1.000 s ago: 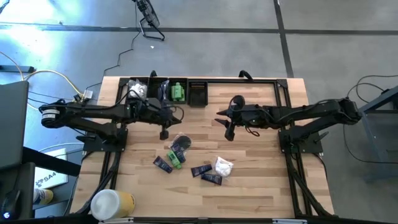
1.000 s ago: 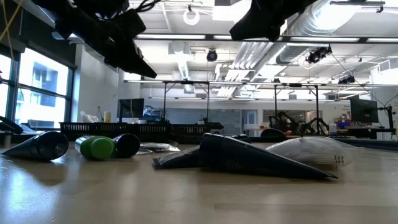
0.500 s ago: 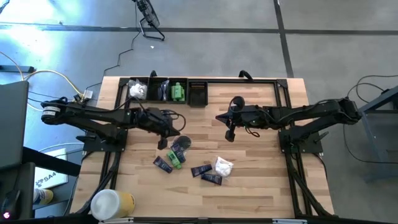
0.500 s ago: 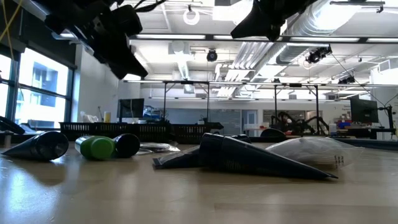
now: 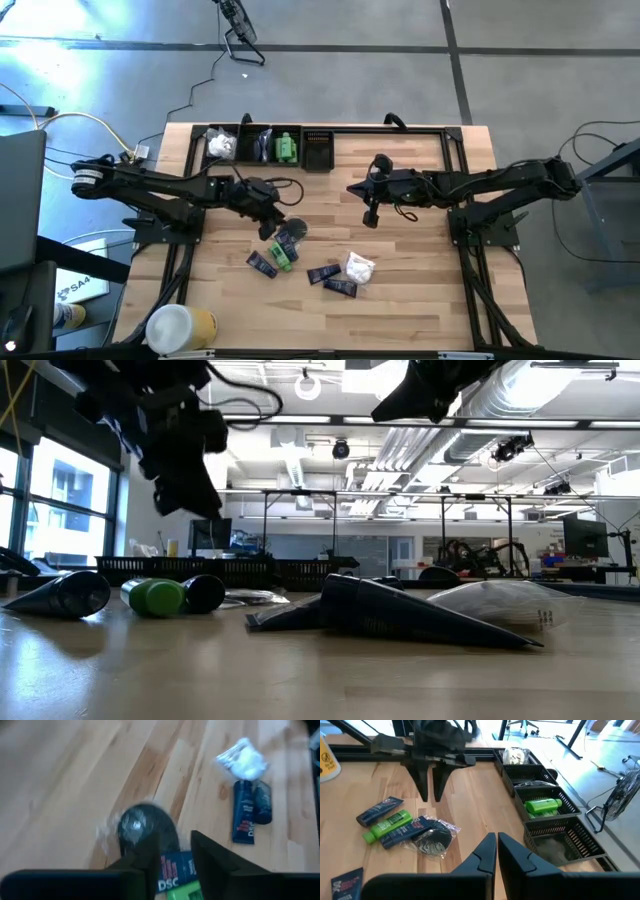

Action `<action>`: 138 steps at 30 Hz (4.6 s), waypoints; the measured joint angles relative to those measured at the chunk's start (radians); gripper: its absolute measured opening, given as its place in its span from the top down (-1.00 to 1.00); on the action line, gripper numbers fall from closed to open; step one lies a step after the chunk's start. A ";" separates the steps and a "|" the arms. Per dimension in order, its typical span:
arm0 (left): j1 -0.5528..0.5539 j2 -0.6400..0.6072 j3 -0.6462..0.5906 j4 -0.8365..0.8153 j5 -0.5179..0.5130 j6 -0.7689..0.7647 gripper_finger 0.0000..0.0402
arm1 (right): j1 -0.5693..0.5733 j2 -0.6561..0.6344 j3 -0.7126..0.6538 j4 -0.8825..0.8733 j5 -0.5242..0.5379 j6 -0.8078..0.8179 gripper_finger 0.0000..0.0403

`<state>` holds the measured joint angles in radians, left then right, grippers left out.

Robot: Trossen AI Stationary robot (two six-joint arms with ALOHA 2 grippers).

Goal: Pick & Place Travel size toiletries
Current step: Put the shave cream into the right black bin

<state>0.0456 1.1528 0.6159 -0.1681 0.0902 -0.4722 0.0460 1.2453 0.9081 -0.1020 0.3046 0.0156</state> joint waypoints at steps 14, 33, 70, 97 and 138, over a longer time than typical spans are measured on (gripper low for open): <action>0.104 0.127 0.000 -0.059 0.311 -0.162 0.22 | -0.003 0.000 0.000 -0.009 0.002 -0.043 0.94; 0.151 0.311 0.000 -0.040 0.350 -0.080 0.22 | -0.003 0.000 0.000 -0.023 0.002 -0.043 0.94; 0.151 0.346 0.000 0.037 0.418 -0.022 0.22 | -0.003 0.000 0.000 -0.023 0.003 -0.043 0.94; 0.150 0.388 0.000 0.069 0.533 -0.002 0.91 | -0.003 0.000 0.000 -0.027 0.003 -0.039 0.94; 0.173 0.388 0.422 -0.221 0.363 0.382 1.00 | -0.002 0.000 -0.001 -0.191 -0.004 0.018 0.94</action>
<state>0.2185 1.5410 1.0377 -0.3888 0.4537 -0.0900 0.0441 1.2457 0.9070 -0.2932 0.3008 0.0338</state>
